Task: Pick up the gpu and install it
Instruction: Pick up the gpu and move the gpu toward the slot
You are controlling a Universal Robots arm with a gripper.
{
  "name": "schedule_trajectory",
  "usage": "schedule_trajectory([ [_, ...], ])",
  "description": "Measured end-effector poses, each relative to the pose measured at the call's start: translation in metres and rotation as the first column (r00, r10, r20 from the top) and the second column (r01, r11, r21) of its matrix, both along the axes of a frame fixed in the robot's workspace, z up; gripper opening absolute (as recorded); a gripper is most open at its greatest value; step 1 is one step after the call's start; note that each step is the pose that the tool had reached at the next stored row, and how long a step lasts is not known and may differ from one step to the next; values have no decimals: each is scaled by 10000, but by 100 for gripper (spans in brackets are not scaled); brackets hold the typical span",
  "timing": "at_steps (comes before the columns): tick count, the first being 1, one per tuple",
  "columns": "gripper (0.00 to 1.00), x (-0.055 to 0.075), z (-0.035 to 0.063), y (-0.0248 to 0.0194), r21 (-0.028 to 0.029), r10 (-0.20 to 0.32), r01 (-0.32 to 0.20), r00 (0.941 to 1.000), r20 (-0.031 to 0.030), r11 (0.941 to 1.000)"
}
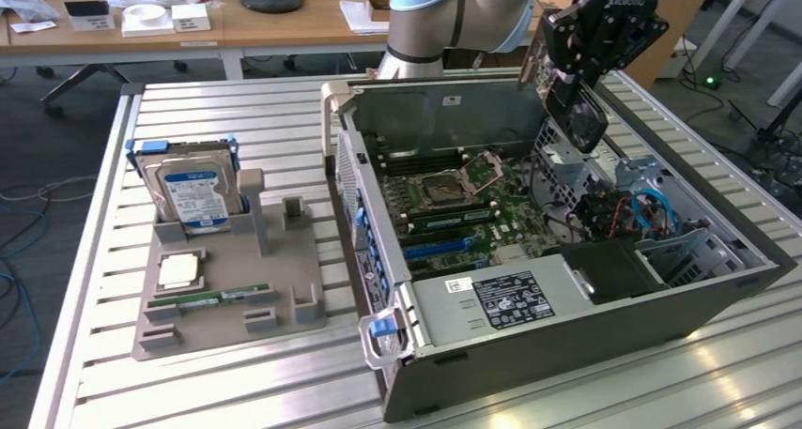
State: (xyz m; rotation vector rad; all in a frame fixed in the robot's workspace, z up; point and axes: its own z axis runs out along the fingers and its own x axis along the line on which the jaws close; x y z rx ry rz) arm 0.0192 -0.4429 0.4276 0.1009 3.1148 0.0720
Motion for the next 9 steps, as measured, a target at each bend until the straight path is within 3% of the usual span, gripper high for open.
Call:
schedule_trajectory([
  [9, 27, 18, -1, 0, 0, -1, 1, 10000, 0, 10000],
])
